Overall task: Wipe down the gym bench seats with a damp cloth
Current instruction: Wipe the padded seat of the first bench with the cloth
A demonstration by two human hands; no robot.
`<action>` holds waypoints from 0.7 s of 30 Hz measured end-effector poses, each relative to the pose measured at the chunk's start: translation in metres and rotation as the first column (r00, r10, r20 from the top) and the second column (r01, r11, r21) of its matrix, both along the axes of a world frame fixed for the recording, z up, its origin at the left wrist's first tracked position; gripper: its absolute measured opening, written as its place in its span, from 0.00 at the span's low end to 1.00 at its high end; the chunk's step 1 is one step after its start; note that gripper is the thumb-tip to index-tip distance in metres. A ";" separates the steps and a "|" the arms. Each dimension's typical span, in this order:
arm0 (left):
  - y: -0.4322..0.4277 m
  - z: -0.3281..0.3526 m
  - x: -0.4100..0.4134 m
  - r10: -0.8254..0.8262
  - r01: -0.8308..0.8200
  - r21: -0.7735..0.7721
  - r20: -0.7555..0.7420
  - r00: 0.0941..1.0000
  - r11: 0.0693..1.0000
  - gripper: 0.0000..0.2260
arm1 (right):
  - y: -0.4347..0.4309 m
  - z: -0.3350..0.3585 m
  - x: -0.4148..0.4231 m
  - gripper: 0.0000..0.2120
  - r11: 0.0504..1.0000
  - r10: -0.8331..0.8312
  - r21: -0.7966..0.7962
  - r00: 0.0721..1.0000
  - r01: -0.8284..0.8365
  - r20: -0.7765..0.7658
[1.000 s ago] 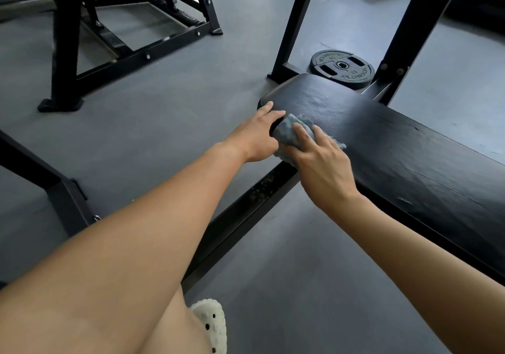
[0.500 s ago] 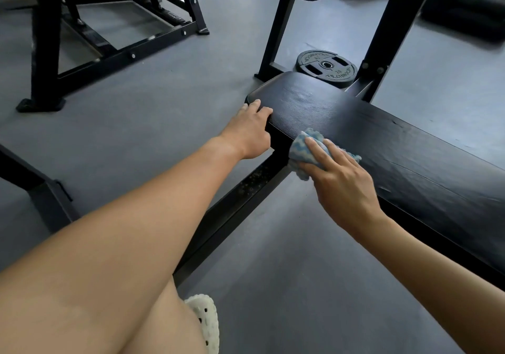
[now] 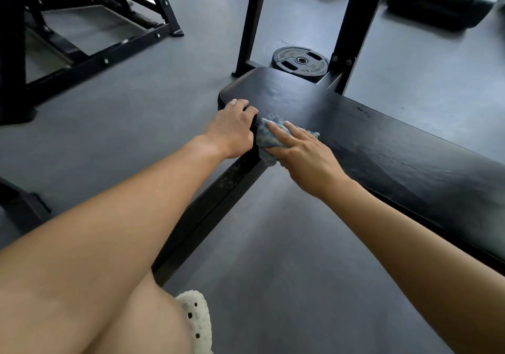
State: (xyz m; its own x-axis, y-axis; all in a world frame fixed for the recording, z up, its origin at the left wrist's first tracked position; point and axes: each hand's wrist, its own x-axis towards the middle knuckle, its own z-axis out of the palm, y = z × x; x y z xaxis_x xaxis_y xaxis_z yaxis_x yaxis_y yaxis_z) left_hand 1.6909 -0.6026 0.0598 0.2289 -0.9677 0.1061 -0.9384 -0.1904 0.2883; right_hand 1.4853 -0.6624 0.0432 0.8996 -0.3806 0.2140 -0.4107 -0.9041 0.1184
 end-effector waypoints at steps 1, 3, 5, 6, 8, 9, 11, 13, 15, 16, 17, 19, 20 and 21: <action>0.002 0.002 -0.005 -0.022 0.022 -0.009 0.015 1.000 1.000 0.23 | 0.002 0.000 -0.011 0.22 1.000 -0.002 -0.005 1.000 0.002 0.023; 0.004 0.006 -0.013 -0.068 0.068 -0.022 0.013 0.998 0.997 0.23 | 0.008 -0.002 -0.037 0.18 0.999 -0.029 -0.026 0.997 0.031 0.077; 0.006 0.009 -0.021 -0.133 0.132 -0.050 -0.010 0.991 0.990 0.22 | 0.016 -0.006 -0.065 0.14 0.993 -0.071 -0.088 0.989 0.083 0.129; 0.007 0.010 -0.025 -0.167 0.165 -0.067 -0.023 0.986 0.984 0.22 | 0.020 -0.009 -0.078 0.13 0.987 -0.090 -0.122 0.984 0.109 0.155; 0.008 0.013 -0.034 -0.226 0.222 -0.086 -0.032 0.974 0.971 0.21 | 0.029 -0.016 -0.100 0.12 0.974 -0.125 -0.162 0.974 0.156 0.188; 0.009 0.014 -0.038 -0.250 0.246 -0.092 -0.036 0.968 0.965 0.20 | 0.032 -0.018 -0.107 0.12 0.969 -0.142 -0.171 0.972 0.175 0.189; 0.009 0.015 -0.045 -0.284 0.280 -0.090 -0.044 0.958 0.956 0.20 | 0.034 -0.018 -0.110 0.13 0.966 -0.167 -0.166 0.969 0.197 0.180; 0.008 0.014 -0.049 -0.307 0.306 -0.064 0.003 0.952 0.950 0.19 | 0.031 -0.013 -0.102 0.14 0.971 -0.166 -0.144 0.973 0.190 0.162; 0.006 0.012 -0.054 -0.309 0.316 -0.049 0.108 0.945 0.948 0.17 | 0.024 -0.007 -0.086 0.14 0.979 -0.150 -0.116 0.980 0.165 0.132; 0.006 0.012 -0.057 -0.298 0.307 -0.059 0.132 0.946 0.950 0.16 | 0.021 -0.005 -0.077 0.15 0.984 -0.144 -0.091 0.982 0.156 0.121; 0.005 0.012 -0.060 -0.282 0.293 -0.075 0.134 0.950 0.953 0.15 | 0.019 -0.003 -0.069 0.15 0.987 -0.143 -0.061 0.983 0.150 0.117; 0.004 0.013 -0.065 -0.252 0.265 -0.103 0.124 0.960 0.959 0.13 | 0.019 -0.002 -0.057 0.16 0.989 -0.148 0.003 0.979 0.149 0.138; 0.004 0.014 -0.066 -0.245 0.258 -0.107 0.126 0.961 0.960 0.12 | 0.019 -0.003 -0.056 0.16 0.989 -0.146 0.028 0.977 0.143 0.153; 0.004 0.014 -0.067 -0.244 0.258 -0.105 0.130 0.961 0.960 0.12 | 0.019 -0.004 -0.057 0.16 0.991 -0.134 0.045 0.978 0.129 0.162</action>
